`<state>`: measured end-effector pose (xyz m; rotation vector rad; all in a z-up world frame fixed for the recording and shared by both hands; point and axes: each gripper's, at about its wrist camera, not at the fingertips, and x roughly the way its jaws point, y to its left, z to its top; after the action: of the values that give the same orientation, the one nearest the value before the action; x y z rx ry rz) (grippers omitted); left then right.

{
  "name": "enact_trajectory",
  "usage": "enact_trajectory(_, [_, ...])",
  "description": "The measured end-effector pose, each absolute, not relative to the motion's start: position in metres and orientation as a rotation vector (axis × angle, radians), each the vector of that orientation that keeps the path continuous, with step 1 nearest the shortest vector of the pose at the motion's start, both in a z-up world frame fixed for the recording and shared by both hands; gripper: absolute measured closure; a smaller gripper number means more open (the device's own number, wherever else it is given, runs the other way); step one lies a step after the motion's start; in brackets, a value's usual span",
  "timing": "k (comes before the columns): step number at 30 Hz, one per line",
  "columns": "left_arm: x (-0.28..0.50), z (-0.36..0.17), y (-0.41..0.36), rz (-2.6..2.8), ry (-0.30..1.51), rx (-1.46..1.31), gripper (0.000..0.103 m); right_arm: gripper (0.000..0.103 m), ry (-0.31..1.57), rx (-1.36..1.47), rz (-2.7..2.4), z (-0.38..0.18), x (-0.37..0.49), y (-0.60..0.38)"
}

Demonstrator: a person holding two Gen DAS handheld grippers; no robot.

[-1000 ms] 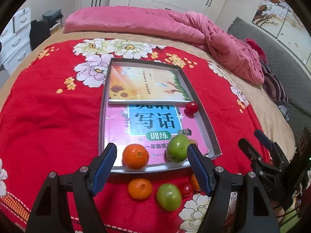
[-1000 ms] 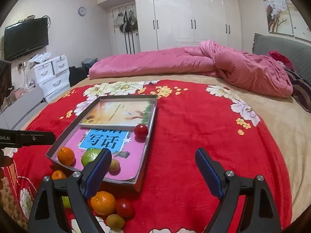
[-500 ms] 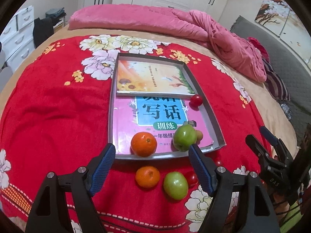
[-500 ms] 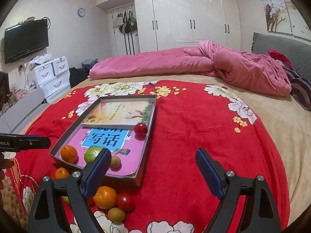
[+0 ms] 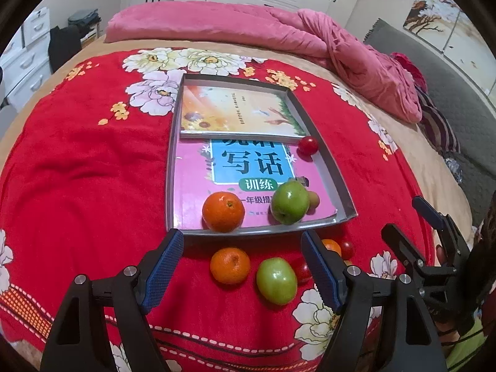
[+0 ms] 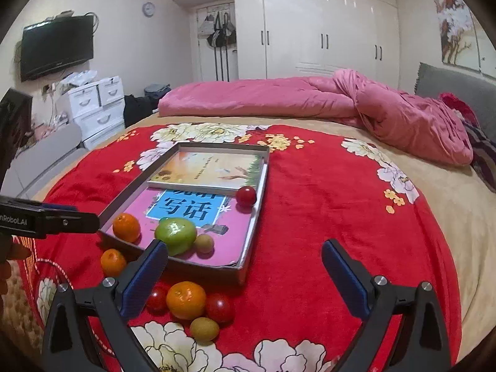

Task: Organize fruits
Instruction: 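Withdraw both open tools back toward the fruit in front of the tray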

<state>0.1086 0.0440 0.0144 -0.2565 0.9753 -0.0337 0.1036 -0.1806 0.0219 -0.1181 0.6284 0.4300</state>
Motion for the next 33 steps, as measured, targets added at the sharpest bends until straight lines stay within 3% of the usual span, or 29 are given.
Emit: enact_trajectory(33, [0.09, 0.009, 0.03, -0.109, 1.023, -0.256, 0.024, 0.003, 0.742, -0.14, 0.44, 0.004, 0.075, -0.169])
